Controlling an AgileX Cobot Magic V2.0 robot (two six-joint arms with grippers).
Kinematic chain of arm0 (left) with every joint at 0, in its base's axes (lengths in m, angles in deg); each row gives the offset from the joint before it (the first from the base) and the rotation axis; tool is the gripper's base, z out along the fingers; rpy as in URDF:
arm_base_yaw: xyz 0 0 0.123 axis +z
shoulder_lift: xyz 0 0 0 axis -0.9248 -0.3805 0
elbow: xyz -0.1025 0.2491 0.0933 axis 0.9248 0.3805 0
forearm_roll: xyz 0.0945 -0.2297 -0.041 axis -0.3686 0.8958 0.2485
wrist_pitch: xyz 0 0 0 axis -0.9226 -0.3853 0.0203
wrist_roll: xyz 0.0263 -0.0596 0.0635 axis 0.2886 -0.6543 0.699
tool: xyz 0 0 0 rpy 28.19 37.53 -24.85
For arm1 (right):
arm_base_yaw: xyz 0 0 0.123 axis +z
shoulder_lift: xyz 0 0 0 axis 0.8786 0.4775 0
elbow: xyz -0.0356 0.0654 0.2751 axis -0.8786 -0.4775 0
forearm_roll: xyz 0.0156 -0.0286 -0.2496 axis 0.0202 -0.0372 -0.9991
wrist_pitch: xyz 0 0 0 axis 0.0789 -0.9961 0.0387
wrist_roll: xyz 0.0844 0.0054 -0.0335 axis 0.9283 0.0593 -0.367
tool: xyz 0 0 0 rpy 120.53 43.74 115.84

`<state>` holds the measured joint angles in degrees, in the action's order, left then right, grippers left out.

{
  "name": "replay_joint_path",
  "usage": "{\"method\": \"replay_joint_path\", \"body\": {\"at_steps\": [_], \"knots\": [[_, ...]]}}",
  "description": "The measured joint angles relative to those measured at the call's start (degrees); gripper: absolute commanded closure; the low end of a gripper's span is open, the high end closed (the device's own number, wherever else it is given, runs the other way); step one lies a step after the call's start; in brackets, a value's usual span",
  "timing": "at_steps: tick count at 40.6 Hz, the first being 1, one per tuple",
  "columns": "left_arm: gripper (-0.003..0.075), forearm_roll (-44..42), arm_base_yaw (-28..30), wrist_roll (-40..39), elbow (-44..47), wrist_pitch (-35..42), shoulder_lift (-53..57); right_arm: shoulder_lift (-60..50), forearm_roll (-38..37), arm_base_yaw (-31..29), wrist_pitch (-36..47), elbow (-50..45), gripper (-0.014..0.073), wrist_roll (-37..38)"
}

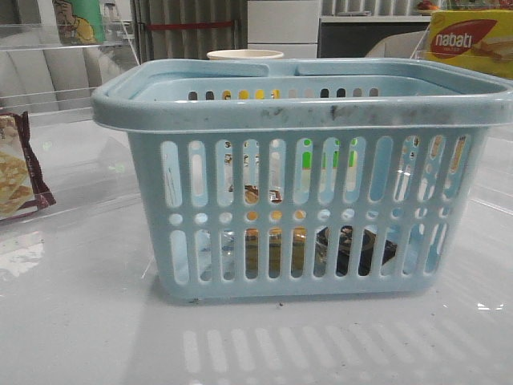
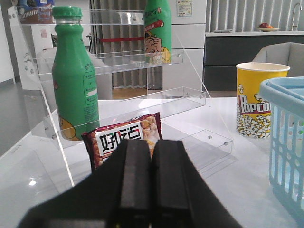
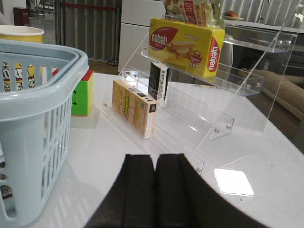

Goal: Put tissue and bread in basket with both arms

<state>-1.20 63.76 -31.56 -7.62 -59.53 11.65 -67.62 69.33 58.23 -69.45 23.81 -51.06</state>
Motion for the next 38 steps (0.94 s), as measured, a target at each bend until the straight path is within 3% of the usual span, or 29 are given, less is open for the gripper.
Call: {"method": "replay_joint_path", "body": {"at_steps": [38], "knots": [[0.0626,0.00,0.00,0.00,0.00,0.00,0.00,0.00,0.00,0.00,0.86,0.00,0.0538,0.00]]}}
